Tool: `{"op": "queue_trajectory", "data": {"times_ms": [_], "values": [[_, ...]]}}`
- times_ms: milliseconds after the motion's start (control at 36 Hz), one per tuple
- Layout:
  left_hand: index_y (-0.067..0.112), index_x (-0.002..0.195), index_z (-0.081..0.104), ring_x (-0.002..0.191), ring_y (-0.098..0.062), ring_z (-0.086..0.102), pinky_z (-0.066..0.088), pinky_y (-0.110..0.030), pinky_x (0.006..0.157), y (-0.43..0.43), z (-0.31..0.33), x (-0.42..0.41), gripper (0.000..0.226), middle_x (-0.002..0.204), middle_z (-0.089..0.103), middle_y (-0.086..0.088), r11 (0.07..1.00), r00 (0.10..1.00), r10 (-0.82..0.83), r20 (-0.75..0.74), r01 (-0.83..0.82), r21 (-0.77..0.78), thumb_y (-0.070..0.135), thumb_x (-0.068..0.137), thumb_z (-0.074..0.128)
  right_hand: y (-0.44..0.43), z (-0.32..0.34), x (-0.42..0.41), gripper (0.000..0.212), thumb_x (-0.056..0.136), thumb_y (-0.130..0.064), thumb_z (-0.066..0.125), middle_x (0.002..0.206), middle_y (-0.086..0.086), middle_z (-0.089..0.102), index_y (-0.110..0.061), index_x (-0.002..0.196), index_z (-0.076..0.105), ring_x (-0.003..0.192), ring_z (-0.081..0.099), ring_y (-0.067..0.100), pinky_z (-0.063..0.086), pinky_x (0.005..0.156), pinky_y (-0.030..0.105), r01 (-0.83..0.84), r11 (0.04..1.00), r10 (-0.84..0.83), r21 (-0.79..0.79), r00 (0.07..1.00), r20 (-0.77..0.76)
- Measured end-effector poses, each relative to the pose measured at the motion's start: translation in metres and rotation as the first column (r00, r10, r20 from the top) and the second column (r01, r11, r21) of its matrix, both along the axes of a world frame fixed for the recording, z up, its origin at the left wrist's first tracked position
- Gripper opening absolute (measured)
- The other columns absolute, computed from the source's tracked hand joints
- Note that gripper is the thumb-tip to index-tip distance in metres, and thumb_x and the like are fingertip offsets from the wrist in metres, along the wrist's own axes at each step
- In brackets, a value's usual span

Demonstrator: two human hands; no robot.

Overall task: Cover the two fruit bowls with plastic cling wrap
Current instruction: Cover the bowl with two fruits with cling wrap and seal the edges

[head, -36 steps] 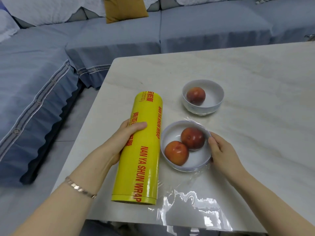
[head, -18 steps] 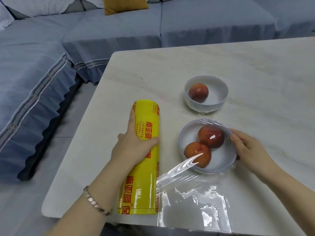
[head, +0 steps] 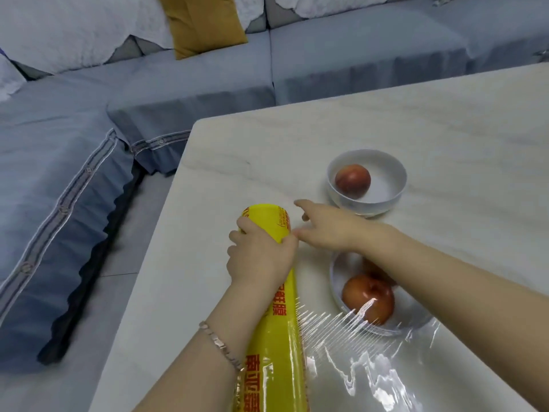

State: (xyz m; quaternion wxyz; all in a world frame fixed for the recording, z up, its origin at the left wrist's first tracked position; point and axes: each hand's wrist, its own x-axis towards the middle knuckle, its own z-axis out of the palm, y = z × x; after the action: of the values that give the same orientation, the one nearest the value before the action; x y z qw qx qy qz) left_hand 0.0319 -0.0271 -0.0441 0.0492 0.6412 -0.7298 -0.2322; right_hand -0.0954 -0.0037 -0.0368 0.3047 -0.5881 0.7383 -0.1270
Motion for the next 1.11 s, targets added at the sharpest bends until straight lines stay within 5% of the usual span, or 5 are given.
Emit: {"op": "queue_trajectory", "data": {"times_ms": [83, 167, 250, 556, 1111], "values": [[0.005, 0.138, 0.014, 0.112, -0.040, 0.049, 0.042, -0.041, 0.084, -0.002, -0.004, 0.006, 0.083, 0.130, 0.040, -0.019, 0.999, 1.000, -0.017, 0.006, 0.018, -0.032, 0.055, 0.084, 0.051, -0.010, -0.009, -0.007, 0.063, 0.083, -0.045, 0.060, 0.109, 0.000, 0.062, -0.014, 0.135, 0.041, 0.102, 0.057, 0.018, 0.041, 0.079, 0.020, 0.012, 0.994, -0.022, 0.108, 0.996, 0.092], [0.016, 0.143, 0.010, 0.111, -0.040, 0.050, 0.042, -0.039, 0.082, -0.006, -0.005, 0.011, 0.084, 0.129, 0.039, -0.017, 1.000, 0.999, -0.021, -0.025, 0.021, -0.016, 0.057, 0.083, 0.051, -0.011, -0.016, -0.009, 0.024, 0.079, -0.038, 0.067, 0.067, -0.004, 0.051, -0.015, 0.085, 0.066, 0.063, 0.047, 0.012, 0.036, 0.056, 0.019, 0.015, 0.999, -0.024, 0.051, 0.984, 0.178], [0.023, 0.144, 0.008, 0.108, -0.040, 0.052, 0.041, -0.038, 0.079, -0.007, -0.007, 0.013, 0.082, 0.128, 0.040, -0.016, 0.999, 0.999, -0.030, -0.027, 0.029, -0.025, 0.058, 0.084, 0.050, -0.012, -0.019, -0.008, 0.042, 0.077, -0.034, 0.068, 0.056, -0.002, 0.036, -0.019, 0.053, 0.037, 0.053, 0.031, 0.014, 0.027, 0.051, 0.028, 0.051, 0.998, -0.056, 0.030, 0.979, 0.197], [0.023, 0.145, 0.005, 0.108, -0.039, 0.052, 0.040, -0.037, 0.078, -0.007, -0.008, 0.010, 0.082, 0.128, 0.039, -0.015, 0.998, 0.998, -0.048, 0.038, 0.050, -0.048, 0.057, 0.085, 0.049, -0.015, -0.026, -0.002, 0.048, 0.077, -0.023, 0.063, 0.051, -0.001, 0.023, -0.018, 0.048, 0.025, 0.055, 0.020, 0.014, 0.019, 0.048, 0.028, 0.000, 0.999, 0.003, -0.032, 0.996, 0.093], [0.021, 0.146, 0.003, 0.111, -0.040, 0.051, 0.042, -0.040, 0.084, -0.004, -0.006, 0.005, 0.083, 0.131, 0.039, -0.016, 0.997, 0.996, -0.056, 0.072, 0.060, -0.047, 0.057, 0.086, 0.048, -0.017, -0.029, 0.006, 0.035, 0.079, -0.024, 0.061, 0.080, 0.006, 0.051, -0.014, 0.055, 0.038, 0.077, 0.046, 0.027, 0.034, 0.063, 0.026, 0.161, 0.986, -0.162, -0.035, 0.987, -0.016]]}}
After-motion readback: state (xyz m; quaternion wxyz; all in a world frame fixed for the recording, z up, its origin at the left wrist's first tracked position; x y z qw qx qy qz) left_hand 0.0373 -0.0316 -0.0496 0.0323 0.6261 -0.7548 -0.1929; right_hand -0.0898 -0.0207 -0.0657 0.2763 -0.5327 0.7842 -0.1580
